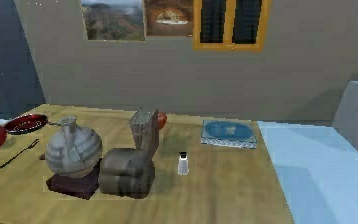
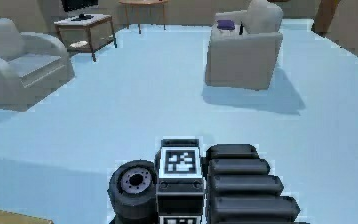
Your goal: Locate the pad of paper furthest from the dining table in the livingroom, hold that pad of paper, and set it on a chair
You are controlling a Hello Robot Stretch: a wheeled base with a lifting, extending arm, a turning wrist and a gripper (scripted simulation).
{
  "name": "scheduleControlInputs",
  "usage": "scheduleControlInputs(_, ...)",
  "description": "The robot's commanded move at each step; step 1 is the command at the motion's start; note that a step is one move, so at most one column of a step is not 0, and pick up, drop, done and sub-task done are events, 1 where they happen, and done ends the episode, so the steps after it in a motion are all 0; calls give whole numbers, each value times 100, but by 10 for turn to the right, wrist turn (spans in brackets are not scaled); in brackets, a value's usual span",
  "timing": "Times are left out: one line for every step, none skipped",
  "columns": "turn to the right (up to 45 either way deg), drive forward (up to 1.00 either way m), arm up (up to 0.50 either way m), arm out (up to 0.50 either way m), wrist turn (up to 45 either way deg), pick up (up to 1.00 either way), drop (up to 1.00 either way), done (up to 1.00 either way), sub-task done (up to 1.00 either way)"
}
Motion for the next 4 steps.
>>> scheduleControlInputs(0,15,0,0,0,0,0,0,0)
scheduleControlInputs(-450,0,0,0,0,0,0,0,0)
scheduleControlInputs(-450,0,0,0,0,0,0,0,0)
scheduleControlInputs(-390,0,0,0,0,0,0,0,0)
